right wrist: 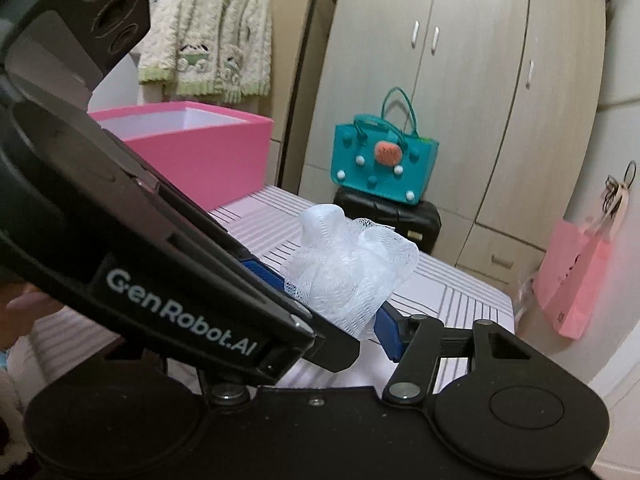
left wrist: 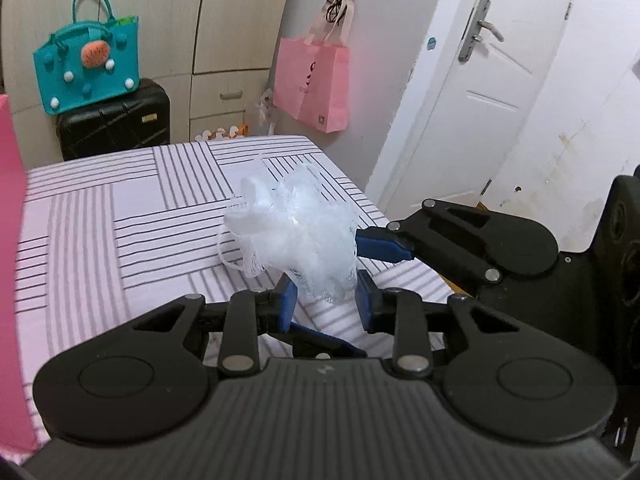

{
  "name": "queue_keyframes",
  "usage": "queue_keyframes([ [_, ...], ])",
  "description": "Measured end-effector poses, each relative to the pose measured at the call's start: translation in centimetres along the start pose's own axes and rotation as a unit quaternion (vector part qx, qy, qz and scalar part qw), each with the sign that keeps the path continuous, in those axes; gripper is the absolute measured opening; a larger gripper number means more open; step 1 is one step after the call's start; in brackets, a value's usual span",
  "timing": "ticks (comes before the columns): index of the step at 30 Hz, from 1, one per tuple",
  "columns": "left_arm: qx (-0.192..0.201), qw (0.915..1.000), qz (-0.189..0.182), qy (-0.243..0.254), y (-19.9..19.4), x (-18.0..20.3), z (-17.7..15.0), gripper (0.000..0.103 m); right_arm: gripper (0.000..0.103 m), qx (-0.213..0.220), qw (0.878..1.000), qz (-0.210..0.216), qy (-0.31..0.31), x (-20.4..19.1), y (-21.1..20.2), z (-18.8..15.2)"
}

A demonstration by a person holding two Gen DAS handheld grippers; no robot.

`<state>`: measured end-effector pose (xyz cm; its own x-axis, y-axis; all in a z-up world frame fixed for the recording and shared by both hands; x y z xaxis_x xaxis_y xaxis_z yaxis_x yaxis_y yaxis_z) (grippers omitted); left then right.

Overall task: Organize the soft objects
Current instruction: 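Lift and carry the bath puff over the pink box with the left tool, then lower the bath puff into the box and open the left tool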

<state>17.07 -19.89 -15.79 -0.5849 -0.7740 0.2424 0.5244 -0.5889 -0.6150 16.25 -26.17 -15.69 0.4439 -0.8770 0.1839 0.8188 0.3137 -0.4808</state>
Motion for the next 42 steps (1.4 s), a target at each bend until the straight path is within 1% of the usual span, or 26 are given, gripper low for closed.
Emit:
queue_keyframes([
  [7,0.014,0.9998,0.014,0.006,-5.4,-0.5,-0.8,0.03,0.064,0.022,1.0,0.002,-0.019,-3.7,-2.3,1.8],
  [11,0.034,0.9988,0.029,0.019,-8.7,-1.2,-0.3,0.03,0.064,0.05,0.998,0.008,-0.043,-5.9,-3.2,4.0],
  [13,0.036,0.9985,0.037,0.019,-10.3,-1.9,0.1,0.03,0.064,0.064,0.996,0.012,-0.058,-6.9,-3.7,5.2],
  [17,0.054,0.9958,0.069,0.027,-13.1,-3.7,1.0,0.03,0.064,0.093,0.993,0.028,-0.073,-8.7,-3.6,8.0],
  [19,0.058,0.9952,0.076,0.023,-14.3,-4.7,1.5,0.03,0.064,0.102,0.991,0.039,-0.073,-9.4,-3.3,9.3],
  [24,0.073,0.9921,0.101,0.01,-17.2,-7.9,2.3,0.03,0.064,0.122,0.986,0.066,-0.095,-12.0,-2.4,12.7],
  [28,0.074,0.9906,0.115,-0.011,-18.7,-11.0,2.7,0.03,0.064,0.12,0.982,0.099,-0.103,-14.2,-1.0,14.7],
  [33,0.063,0.9889,0.118,-0.065,-18.7,-15.6,2.5,0.03,0.064,0.098,0.981,0.14,-0.088,-16.0,2.2,16.5],
  [37,0.046,0.9873,0.108,-0.107,-17.7,-18.9,2.1,0.03,0.064,0.061,0.981,0.171,-0.064,-17.0,5.3,16.9],
  [42,0.021,0.9843,0.095,-0.147,-16.1,-22.4,1.4,0.03,0.064,-0.002,0.978,0.207,-0.018,-17.3,8.4,16.7],
])
Point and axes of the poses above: each gripper's, at about its wrist camera, not at the fingertips, and y roughly the way its jaws point, x to its right, z to its top, the point moved 7 cm from there along y, roughly the way its jaws point, and after that the axes turned 1 degree about z, right-handed, at the moved point
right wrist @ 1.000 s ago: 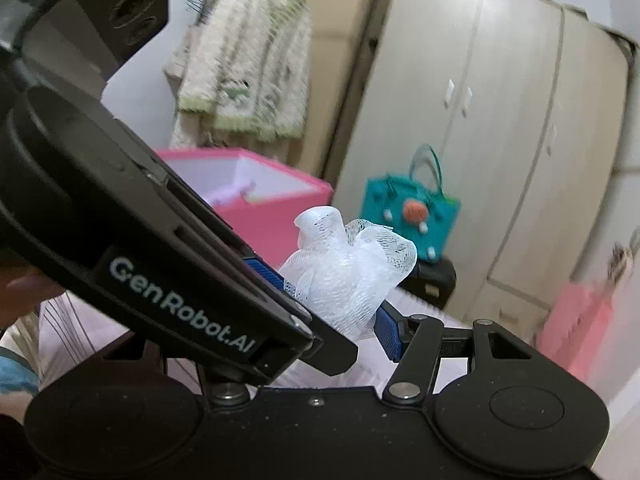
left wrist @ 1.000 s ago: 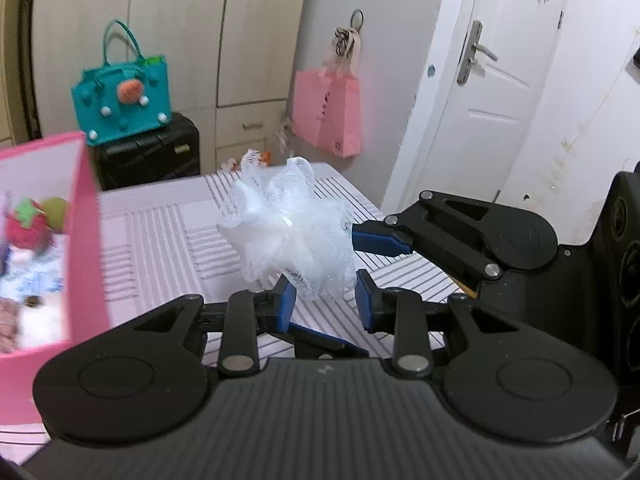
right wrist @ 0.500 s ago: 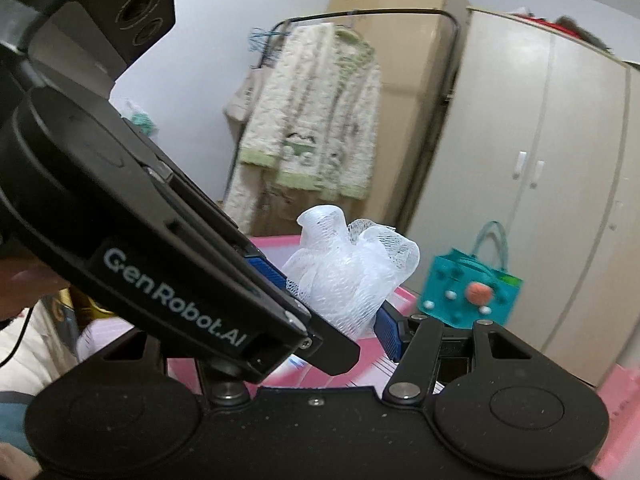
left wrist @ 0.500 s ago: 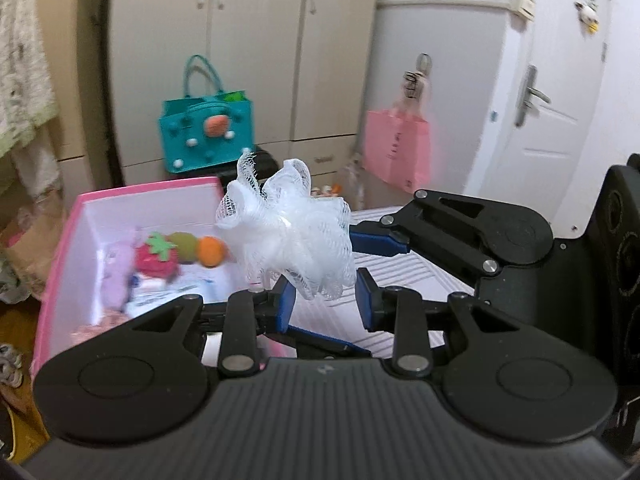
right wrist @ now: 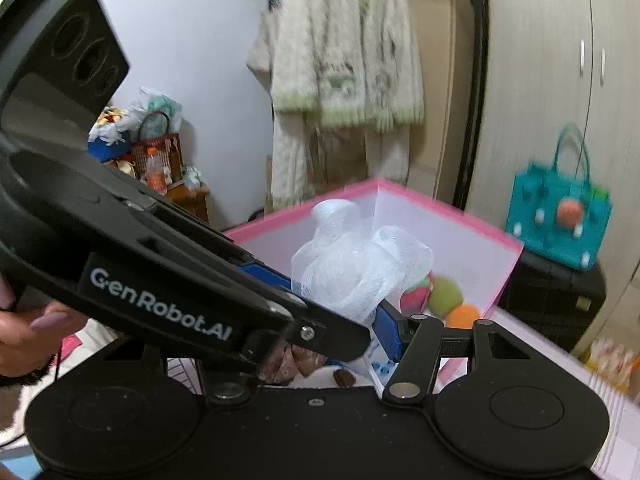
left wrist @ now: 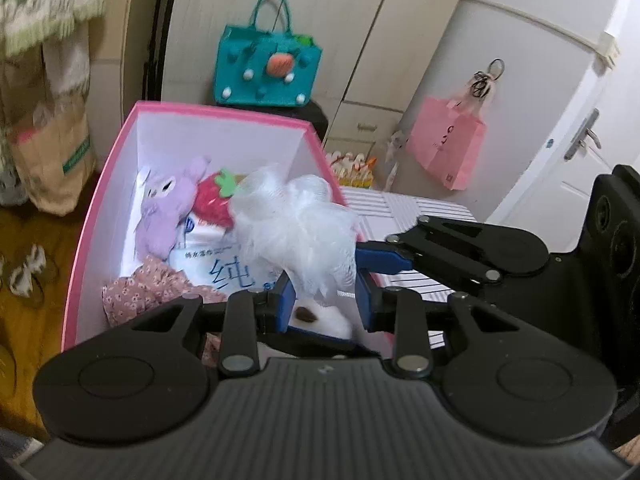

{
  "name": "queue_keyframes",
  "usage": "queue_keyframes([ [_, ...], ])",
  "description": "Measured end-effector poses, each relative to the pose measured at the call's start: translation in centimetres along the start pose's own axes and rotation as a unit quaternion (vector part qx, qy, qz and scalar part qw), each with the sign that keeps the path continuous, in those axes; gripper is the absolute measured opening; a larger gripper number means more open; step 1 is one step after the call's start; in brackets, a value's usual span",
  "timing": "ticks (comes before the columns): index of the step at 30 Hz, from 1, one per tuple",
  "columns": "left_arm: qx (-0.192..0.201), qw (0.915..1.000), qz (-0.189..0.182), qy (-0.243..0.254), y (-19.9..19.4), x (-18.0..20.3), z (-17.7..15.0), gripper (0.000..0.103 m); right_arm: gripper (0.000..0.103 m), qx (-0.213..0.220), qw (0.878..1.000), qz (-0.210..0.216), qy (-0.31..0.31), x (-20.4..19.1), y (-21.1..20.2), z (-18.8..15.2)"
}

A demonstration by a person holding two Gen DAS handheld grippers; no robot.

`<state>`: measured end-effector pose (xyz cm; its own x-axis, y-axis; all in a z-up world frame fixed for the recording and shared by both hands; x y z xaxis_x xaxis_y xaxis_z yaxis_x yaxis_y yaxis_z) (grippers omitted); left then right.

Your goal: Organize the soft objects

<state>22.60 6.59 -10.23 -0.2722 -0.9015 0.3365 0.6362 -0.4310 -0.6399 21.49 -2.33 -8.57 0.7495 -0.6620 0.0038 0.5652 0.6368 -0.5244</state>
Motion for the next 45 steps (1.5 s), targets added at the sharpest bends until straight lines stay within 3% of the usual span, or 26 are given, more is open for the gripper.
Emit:
queue_keyframes([
  [5,-0.027,0.999,-0.01,-0.034,2.5,-2.3,0.0,0.03,0.064,-0.055,0.997,0.004,0.052,1.3,2.3,-0.7],
  [10,-0.04,0.9975,-0.007,-0.058,3.7,-3.6,-0.5,0.03,0.064,-0.08,0.995,-0.014,0.05,1.3,3.2,-1.3],
  [14,-0.006,0.9991,0.041,-0.002,2.7,-3.5,-0.8,0.031,0.064,-0.09,0.994,-0.038,0.042,1.8,2.5,-1.5],
  [16,0.004,0.9984,0.057,-0.001,2.2,-3.5,-0.9,0.032,0.063,-0.086,0.994,-0.056,0.025,1.7,2.0,-1.6],
  [21,0.028,0.9985,0.048,-0.005,0.0,-2.9,-1.2,0.034,0.064,-0.055,0.996,-0.066,0.037,1.5,-0.3,-1.3],
  [24,0.045,0.9977,0.051,0.002,-1.5,-2.3,-1.6,0.041,0.064,-0.034,0.996,-0.078,0.039,1.5,-2.2,-1.1],
  [29,0.051,0.9964,0.068,0.008,-2.8,-1.6,-2.6,0.041,0.064,0.001,0.995,-0.079,0.055,1.4,-5.3,-1.4],
  [35,0.051,0.9951,0.08,0.029,-4.2,0.2,-3.3,0.043,0.066,0.007,0.994,-0.086,0.065,1.4,-7.2,-1.8],
  [38,0.05,0.9946,0.086,0.03,-4.9,1.1,-3.5,0.057,0.073,0.006,0.993,-0.096,0.065,1.3,-8.1,-1.8],
  [39,0.051,0.9948,0.084,0.026,-5.0,1.4,-3.6,0.066,0.075,0.006,0.993,-0.099,0.063,1.2,-8.5,-1.8],
  [45,0.04,0.9935,0.102,0.03,-5.8,2.4,-4.4,0.073,0.082,0.015,0.992,-0.107,0.069,0.8,-11.1,-1.9],
])
Point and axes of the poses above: each gripper's, at about its wrist camera, not at the fingertips, and y roughly the way its jaws point, x to its right, z to its top, the point moved 7 cm from there along y, roughly the way its jaws point, and after that the axes turned 1 degree about z, right-handed, at the moved point
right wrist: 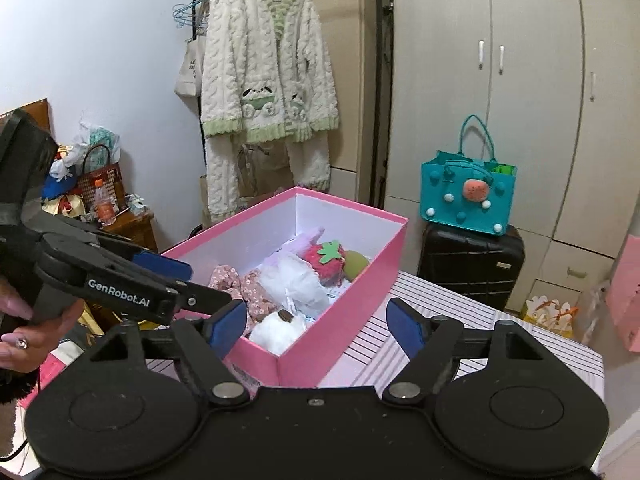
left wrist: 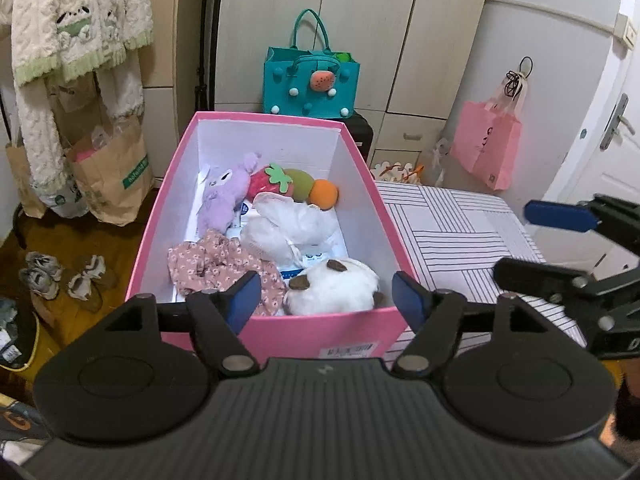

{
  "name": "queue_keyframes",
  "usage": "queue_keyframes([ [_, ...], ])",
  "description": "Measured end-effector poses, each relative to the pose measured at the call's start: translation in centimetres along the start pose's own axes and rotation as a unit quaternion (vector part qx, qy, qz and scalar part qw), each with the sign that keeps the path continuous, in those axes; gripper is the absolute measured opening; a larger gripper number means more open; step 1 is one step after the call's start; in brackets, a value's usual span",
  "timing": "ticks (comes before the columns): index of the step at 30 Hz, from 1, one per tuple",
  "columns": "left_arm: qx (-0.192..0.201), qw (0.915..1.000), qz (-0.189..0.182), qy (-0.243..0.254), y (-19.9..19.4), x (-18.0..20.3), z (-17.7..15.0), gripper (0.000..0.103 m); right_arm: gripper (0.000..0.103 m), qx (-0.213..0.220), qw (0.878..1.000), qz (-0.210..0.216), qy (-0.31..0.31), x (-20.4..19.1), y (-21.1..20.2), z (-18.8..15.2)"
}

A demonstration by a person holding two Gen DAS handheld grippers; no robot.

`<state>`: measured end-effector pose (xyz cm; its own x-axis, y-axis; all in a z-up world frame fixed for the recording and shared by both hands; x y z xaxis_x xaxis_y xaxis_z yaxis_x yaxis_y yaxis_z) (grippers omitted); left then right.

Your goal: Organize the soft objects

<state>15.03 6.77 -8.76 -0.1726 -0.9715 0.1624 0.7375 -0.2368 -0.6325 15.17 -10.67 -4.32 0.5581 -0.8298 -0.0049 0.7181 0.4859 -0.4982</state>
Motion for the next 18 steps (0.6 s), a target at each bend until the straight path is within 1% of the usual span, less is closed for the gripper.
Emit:
queue_keyframes([
  [3,0.007,0.9999,0.007,0.009,-1.1,0.4,-0.1,0.078,0.087,0.002,1.0,-0.017,0.0,0.3,-1.2,-0.1],
  [6,0.019,0.9997,0.01,0.013,-2.5,0.8,0.0,0.084,0.098,-0.003,1.0,-0.028,0.006,0.6,-2.2,-0.1],
  [7,0.022,0.9996,0.011,0.014,-2.8,0.9,0.1,0.086,0.1,-0.01,0.999,-0.03,0.006,0.6,-2.3,-0.1],
  [8,0.025,0.9994,0.015,0.017,-3.2,1.1,0.1,0.087,0.1,-0.018,0.999,-0.033,0.005,0.6,-2.4,-0.1],
  [9,0.025,0.9993,0.018,0.021,-3.5,1.3,0.1,0.091,0.101,-0.026,0.999,-0.04,0.003,0.7,-2.6,-0.2],
  [10,0.026,0.9991,0.02,0.026,-3.8,1.5,0.0,0.095,0.102,-0.036,0.998,-0.051,0.002,0.7,-2.7,-0.3],
  [12,0.025,0.9991,0.018,0.028,-4.1,1.8,-0.1,0.099,0.102,-0.061,0.995,-0.074,0.001,0.9,-2.9,-0.6],
  [13,0.021,0.9993,0.015,0.028,-4.3,2.0,-0.2,0.103,0.102,-0.077,0.994,-0.079,-0.002,0.8,-2.9,-0.7],
  [14,0.015,0.9994,0.01,0.029,-4.4,2.1,-0.4,0.103,0.102,-0.083,0.994,-0.075,-0.003,0.7,-3.1,-0.9],
  [16,0.009,0.9995,0.01,0.029,-4.4,2.3,-0.8,0.103,0.102,-0.063,0.996,-0.063,0.018,0.8,-4.2,-1.1],
  [18,-0.009,0.9989,0.036,0.029,-4.2,2.4,-1.2,0.103,0.102,-0.046,0.996,-0.066,0.034,1.0,-5.1,-1.3],
])
Point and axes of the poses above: each gripper's, at about its wrist camera, not at the fingertips, and y roughly the way its jaws point, x to its right, z to its top, the point moved 7 cm from there along y, roughly the way its jaws point, and after that the axes turned 1 degree about z, right-handed, at the moved point
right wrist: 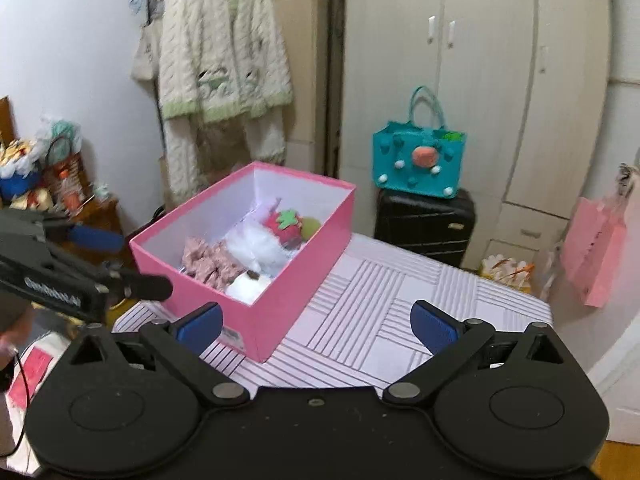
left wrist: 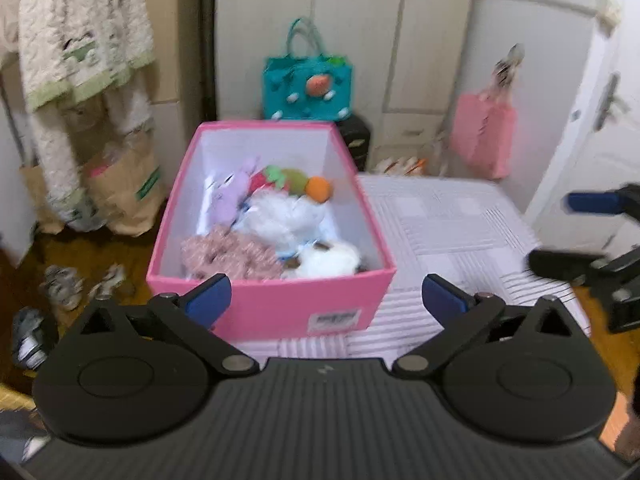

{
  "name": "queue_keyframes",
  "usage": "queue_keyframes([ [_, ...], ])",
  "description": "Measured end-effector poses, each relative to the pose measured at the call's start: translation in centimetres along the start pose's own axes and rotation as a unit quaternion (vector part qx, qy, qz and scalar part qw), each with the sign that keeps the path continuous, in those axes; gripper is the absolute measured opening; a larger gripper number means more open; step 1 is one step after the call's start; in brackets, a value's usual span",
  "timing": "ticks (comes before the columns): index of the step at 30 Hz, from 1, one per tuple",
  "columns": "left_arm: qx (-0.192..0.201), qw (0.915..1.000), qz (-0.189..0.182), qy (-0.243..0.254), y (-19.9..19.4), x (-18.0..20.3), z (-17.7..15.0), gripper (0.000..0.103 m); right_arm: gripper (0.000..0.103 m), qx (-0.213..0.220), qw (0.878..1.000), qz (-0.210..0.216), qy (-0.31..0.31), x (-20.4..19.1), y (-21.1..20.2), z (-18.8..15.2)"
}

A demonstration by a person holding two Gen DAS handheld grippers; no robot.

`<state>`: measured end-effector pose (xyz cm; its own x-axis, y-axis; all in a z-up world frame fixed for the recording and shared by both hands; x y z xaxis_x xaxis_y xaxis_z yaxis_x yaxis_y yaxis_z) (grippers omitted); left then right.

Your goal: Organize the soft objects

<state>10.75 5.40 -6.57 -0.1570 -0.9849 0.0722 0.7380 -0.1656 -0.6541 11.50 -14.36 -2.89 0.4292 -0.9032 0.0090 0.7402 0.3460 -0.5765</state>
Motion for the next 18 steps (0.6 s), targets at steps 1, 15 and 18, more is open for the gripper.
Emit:
queue_keyframes([
  [1,-0.009,0.9999,0.014,0.003,0.1,0.1,-0.1,0.103,0.102,0.007,1.0,-0.011,0.003,0.1,-0.5,-0.1],
  [15,0.032,0.9973,0.047,0.047,-2.3,2.5,-0.6,0.103,0.102,0.013,0.995,-0.094,0.04,1.1,-3.1,-1.5],
  [18,0.041,0.9968,0.055,0.04,-2.7,2.8,-0.8,0.103,0.102,0.013,0.993,-0.106,0.048,1.2,-3.4,-2.1],
])
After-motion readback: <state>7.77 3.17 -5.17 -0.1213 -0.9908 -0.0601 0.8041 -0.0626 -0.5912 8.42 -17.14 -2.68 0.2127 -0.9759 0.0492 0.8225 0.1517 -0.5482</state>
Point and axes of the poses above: each gripper's, at about its wrist camera, not at the fingertips, and y roughly the way its jaws point, x to its right, z to its top, the point moved 7 cm from there along y, roughly the way its jaws point, and after that the axes turned 1 degree about z, right-handed, at the moved point
